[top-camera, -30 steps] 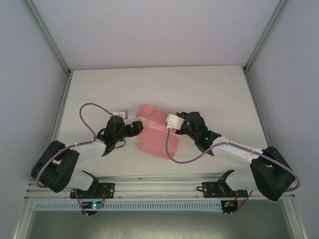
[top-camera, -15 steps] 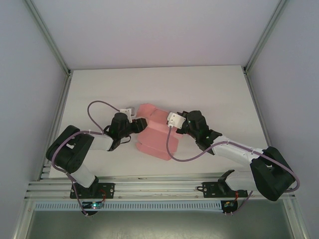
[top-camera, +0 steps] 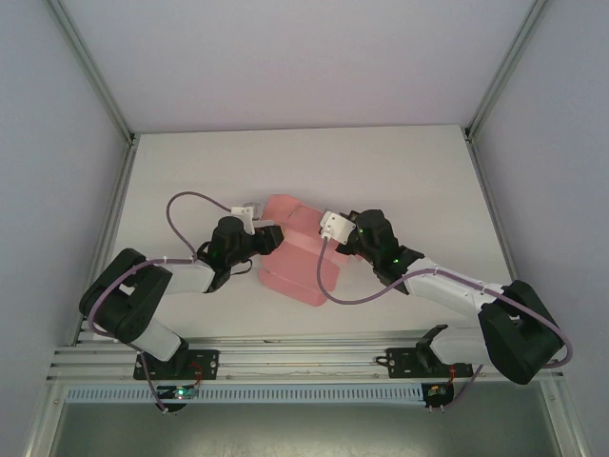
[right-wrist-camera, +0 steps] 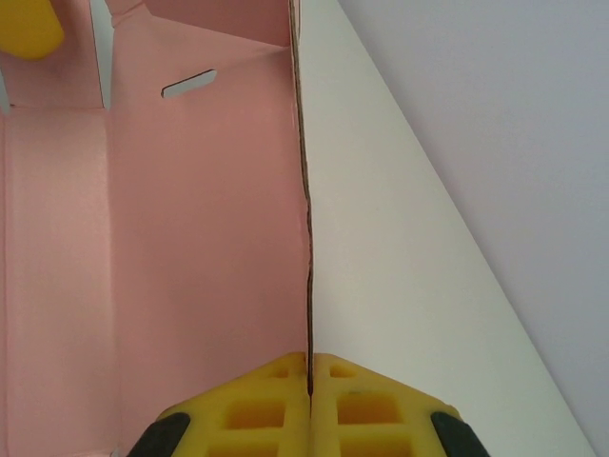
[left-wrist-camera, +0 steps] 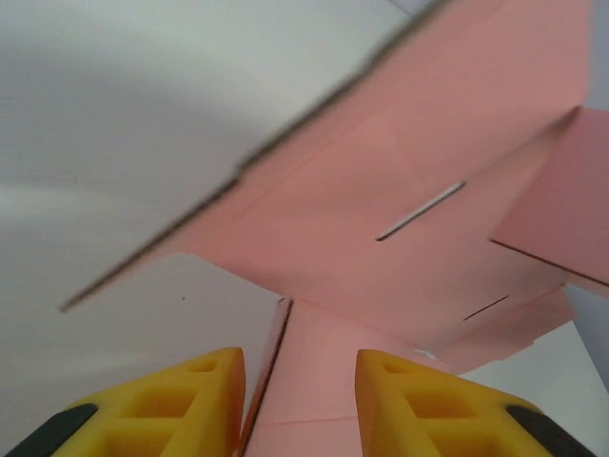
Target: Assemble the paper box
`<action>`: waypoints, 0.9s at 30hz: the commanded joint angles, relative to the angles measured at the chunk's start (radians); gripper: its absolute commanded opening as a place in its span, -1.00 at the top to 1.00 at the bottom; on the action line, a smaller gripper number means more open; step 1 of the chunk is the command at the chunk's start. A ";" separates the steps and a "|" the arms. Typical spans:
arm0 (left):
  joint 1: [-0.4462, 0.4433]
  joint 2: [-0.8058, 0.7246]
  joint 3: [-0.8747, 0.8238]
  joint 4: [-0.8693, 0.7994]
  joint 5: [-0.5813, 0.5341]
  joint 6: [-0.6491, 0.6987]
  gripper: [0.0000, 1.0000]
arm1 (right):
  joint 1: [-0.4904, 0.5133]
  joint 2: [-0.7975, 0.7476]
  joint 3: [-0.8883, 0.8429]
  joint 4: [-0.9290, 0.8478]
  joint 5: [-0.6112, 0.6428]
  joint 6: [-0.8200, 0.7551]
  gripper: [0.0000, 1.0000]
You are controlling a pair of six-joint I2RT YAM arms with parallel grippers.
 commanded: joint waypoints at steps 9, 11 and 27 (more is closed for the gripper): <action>-0.167 -0.057 0.122 -0.329 -0.290 0.199 1.00 | 0.007 -0.002 0.035 -0.034 -0.017 0.010 1.00; -0.233 -0.050 0.177 -0.414 -0.418 0.247 1.00 | 0.016 -0.006 0.031 -0.037 -0.021 -0.005 1.00; -0.465 0.150 0.512 -0.709 -0.772 0.230 1.00 | 0.103 0.001 -0.013 0.001 0.049 -0.150 1.00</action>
